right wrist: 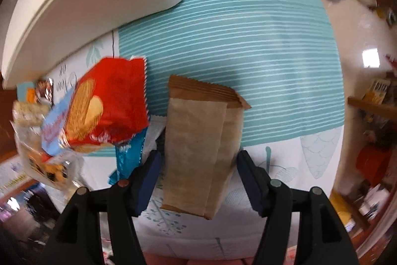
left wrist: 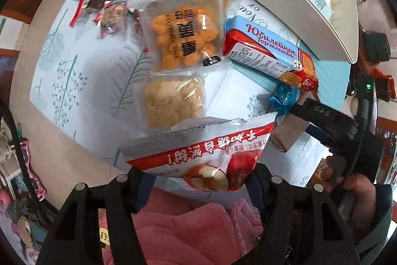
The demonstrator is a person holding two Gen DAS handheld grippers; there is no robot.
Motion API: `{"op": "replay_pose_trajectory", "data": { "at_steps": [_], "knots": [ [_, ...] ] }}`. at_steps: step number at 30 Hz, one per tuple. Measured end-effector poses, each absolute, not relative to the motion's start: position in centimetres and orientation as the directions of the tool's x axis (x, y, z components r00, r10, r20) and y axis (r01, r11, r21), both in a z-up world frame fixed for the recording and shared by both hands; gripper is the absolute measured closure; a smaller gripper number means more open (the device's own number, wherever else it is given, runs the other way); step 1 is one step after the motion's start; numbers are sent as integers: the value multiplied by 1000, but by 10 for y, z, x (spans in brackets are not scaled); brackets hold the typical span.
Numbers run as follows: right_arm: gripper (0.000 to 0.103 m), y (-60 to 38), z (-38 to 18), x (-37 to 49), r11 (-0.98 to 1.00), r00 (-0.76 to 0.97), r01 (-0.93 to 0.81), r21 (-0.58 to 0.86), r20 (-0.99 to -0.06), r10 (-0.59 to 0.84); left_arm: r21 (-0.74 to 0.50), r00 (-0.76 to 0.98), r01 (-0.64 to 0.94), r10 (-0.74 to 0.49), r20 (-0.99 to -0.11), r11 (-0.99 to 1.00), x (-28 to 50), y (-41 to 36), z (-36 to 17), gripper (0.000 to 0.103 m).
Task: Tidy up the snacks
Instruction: 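Close left tool on apple packet while right tool closes on brown wafer packet, then lift and carry both held packets over the white plastic box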
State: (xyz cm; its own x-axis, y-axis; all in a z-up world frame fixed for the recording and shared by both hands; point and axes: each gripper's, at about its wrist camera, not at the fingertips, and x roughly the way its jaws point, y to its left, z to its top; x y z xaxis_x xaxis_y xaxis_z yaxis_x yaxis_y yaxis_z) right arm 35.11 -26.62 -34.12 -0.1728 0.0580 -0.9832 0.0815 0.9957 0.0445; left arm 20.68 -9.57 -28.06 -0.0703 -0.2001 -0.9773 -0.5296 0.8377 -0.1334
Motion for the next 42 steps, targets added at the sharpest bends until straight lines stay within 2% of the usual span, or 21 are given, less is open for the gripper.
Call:
{"op": "replay_pose_trajectory", "data": {
  "at_steps": [4, 8, 24, 33, 42],
  "knots": [
    [42, -251, -339, 345, 1000, -134, 6, -15, -991, -14, -138, -39, -540, -188, -981, 830, 195, -98, -275, 40],
    [44, -247, -337, 338, 999, -103, -46, -10, -995, -14, -144, -15, -548, -182, -983, 824, 184, -93, -265, 40],
    [46, -299, -315, 268, 979, 30, -140, 145, -988, 151, -160, 29, -459, -165, -986, 874, 187, -114, -244, 40],
    [46, -326, -273, 237, 959, 173, -177, 221, -952, 252, -144, 104, -345, -115, -988, 927, 212, -128, -208, 40],
    [46, -328, -218, 237, 949, 395, -291, 124, -887, 237, -143, 180, -242, -100, -979, 960, 249, -128, -180, 40]
  ]
}}
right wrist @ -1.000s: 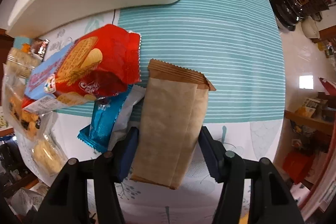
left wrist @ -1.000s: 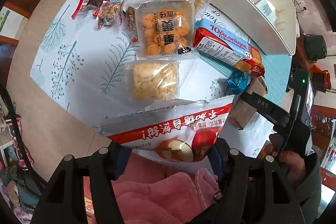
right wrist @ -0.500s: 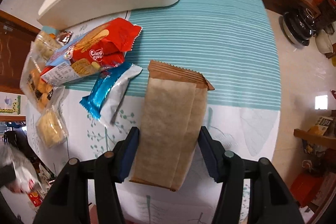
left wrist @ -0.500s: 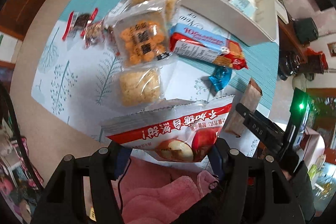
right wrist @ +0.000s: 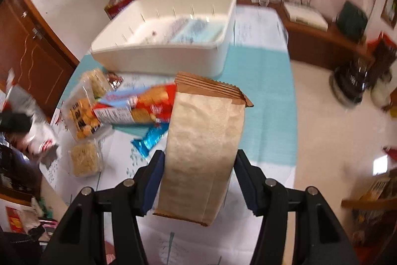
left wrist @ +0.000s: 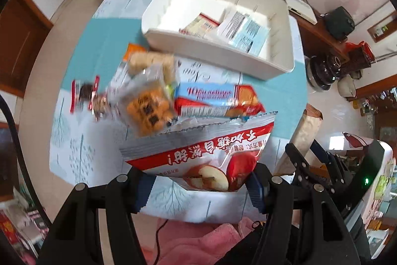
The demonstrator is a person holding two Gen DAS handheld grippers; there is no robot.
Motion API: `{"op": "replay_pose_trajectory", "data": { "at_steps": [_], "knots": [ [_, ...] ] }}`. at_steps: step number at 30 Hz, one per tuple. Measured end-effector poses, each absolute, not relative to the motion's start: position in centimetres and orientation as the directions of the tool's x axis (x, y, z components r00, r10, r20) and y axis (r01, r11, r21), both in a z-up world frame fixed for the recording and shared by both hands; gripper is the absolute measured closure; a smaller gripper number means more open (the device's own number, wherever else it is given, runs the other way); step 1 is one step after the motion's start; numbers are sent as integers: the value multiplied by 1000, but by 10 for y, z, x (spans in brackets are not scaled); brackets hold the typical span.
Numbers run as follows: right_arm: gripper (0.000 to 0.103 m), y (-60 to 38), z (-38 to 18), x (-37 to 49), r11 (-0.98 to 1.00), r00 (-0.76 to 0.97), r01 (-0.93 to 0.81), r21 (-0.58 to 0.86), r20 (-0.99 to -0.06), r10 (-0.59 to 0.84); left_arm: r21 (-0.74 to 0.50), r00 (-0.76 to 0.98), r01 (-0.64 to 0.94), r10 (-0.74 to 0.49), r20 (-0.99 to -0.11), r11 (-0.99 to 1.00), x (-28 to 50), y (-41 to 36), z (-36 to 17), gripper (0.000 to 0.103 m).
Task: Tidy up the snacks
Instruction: 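Lift and carry both held packets over the white plastic box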
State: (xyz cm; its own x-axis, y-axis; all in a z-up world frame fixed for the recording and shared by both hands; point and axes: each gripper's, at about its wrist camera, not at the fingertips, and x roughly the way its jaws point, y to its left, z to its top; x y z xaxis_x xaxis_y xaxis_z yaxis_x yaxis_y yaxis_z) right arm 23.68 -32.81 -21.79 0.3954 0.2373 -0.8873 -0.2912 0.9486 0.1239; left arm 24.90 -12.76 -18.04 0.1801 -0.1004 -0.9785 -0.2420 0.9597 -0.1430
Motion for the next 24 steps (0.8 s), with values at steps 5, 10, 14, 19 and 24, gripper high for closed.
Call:
{"op": "replay_pose_trajectory", "data": {
  "at_steps": [5, 10, 14, 19, 24],
  "knots": [
    [46, -323, -205, 249, 956, 494, -293, 31, -851, 179, -165, 198, -199, -125, -972, 966, 271, -122, -167, 40],
    [46, -311, -191, 258, 962, 578, -272, -9, -801, 156, -170, 230, -157, -131, -964, 973, 292, -115, -153, 40],
    [46, -301, -176, 267, 961, 647, -271, -59, -750, 137, -154, 247, -122, -120, -962, 981, 311, -110, -145, 40],
    [46, -284, -166, 286, 958, 702, -264, -111, -703, 112, -145, 266, -92, -116, -957, 985, 335, -102, -140, 40],
    [46, -274, -169, 307, 963, 727, -240, -127, -681, 91, -155, 291, -62, -130, -948, 986, 363, -90, -143, 40]
  ]
}}
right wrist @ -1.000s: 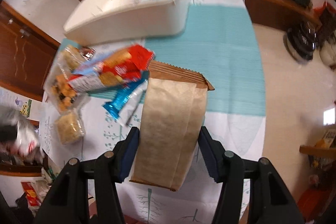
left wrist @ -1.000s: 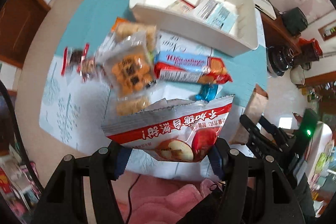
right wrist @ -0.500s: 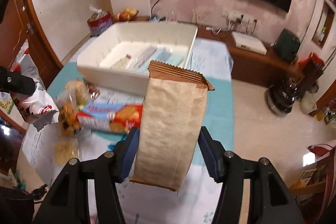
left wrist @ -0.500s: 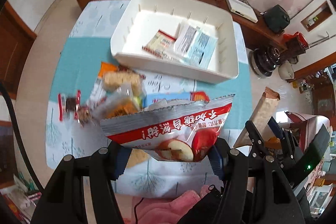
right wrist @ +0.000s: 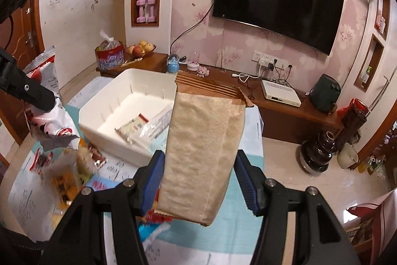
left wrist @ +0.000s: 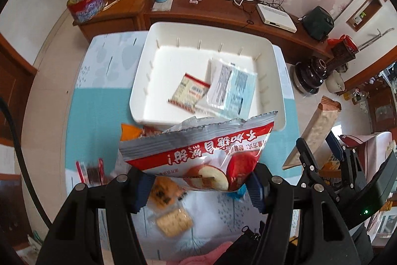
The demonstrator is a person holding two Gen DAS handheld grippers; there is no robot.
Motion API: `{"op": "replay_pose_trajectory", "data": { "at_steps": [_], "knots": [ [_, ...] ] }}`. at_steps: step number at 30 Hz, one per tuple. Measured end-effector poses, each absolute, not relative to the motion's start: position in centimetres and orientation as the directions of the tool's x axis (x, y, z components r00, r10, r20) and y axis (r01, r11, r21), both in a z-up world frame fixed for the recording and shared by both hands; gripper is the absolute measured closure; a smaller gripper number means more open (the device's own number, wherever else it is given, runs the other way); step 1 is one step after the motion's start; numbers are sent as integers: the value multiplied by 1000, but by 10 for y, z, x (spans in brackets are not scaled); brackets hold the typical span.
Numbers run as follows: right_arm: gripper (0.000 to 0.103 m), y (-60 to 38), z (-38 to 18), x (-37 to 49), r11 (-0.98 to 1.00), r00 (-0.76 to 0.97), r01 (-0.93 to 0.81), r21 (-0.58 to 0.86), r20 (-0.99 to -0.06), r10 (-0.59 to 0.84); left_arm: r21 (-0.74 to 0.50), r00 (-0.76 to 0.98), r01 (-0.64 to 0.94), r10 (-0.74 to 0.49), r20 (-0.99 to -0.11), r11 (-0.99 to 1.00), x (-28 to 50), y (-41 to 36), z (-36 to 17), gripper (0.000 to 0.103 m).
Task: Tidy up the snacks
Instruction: 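Lift and carry both held packets over the white plastic box, then open left tool dropping apple packet while right tool releases wafer packet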
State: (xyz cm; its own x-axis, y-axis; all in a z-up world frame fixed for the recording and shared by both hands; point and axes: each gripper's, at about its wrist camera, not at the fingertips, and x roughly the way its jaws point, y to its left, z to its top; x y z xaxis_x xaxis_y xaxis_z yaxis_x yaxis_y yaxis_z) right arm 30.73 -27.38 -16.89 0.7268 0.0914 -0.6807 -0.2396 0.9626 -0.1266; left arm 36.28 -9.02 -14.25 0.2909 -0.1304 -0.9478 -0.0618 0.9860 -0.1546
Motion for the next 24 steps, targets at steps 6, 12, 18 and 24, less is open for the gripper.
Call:
{"op": "replay_pose_trajectory", "data": {
  "at_steps": [6, 12, 18, 24],
  "knots": [
    [45, -266, -170, 330, 968, 774, -205, -143, -629, 71, -199, 333, -14, -183, -925, 980, 392, -81, -156, 40],
    [45, -263, -181, 354, 979, 782, -162, -124, -621, 51, -214, 402, 36, -210, -891, 976, 416, -76, -173, 39],
    [44, -257, -188, 375, 982, 776, -149, -118, -630, 43, -191, 417, 65, -200, -887, 980, 431, -78, -188, 39],
    [41, -254, -194, 384, 985, 755, -133, -111, -655, 28, -202, 403, 69, -212, -890, 977, 435, -81, -194, 32]
  ]
}}
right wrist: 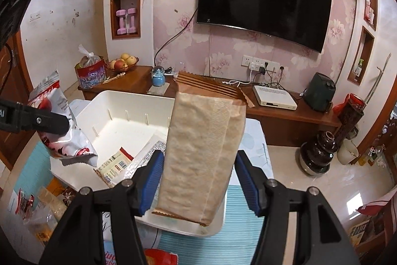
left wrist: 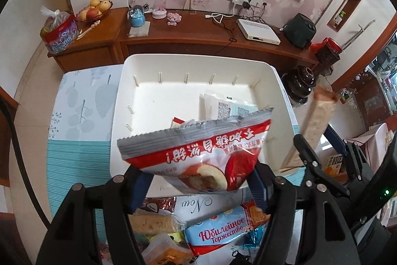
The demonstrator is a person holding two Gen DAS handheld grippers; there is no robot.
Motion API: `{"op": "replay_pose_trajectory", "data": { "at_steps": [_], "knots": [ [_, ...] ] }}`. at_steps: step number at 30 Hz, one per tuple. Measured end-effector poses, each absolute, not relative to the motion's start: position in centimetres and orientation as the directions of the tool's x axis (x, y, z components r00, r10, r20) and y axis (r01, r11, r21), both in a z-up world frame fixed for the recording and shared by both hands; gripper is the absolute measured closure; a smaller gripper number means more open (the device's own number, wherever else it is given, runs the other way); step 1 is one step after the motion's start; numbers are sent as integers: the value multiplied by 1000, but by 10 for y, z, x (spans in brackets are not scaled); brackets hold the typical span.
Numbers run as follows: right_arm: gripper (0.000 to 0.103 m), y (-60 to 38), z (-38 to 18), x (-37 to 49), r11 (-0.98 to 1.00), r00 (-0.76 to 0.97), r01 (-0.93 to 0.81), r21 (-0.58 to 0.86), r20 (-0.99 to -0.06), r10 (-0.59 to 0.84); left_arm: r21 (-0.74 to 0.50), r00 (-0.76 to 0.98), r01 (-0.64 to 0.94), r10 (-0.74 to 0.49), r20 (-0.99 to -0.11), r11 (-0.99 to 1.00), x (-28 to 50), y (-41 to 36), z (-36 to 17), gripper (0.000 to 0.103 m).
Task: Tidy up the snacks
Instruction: 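Open left tool dropping apple packet while right tool releases wafer packet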
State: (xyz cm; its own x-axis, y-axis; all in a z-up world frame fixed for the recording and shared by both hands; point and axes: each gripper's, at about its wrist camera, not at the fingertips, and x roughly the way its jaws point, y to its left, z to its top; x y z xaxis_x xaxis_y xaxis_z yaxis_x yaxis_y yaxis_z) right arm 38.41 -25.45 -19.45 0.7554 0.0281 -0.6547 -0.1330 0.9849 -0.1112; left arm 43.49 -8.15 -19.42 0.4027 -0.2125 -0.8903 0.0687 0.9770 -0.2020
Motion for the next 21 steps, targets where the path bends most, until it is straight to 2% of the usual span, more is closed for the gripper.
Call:
{"op": "replay_pose_trajectory", "data": {
  "at_steps": [1, 5, 21],
  "knots": [
    [39, -255, -196, 386, 986, 749, -128, -110, -662, 23, -202, 402, 67, -212, -891, 977, 434, -82, -195, 29],
    [30, -255, -194, 388, 987, 746, -132, -97, -666, 34, -201, 428, 68, -210, -879, 977, 429, -82, -187, 26],
    [29, -281, -159, 356, 991, 750, -130, -10, -655, 92, -164, 562, 26, -151, -813, 986, 366, -82, -130, 25]
  ]
}}
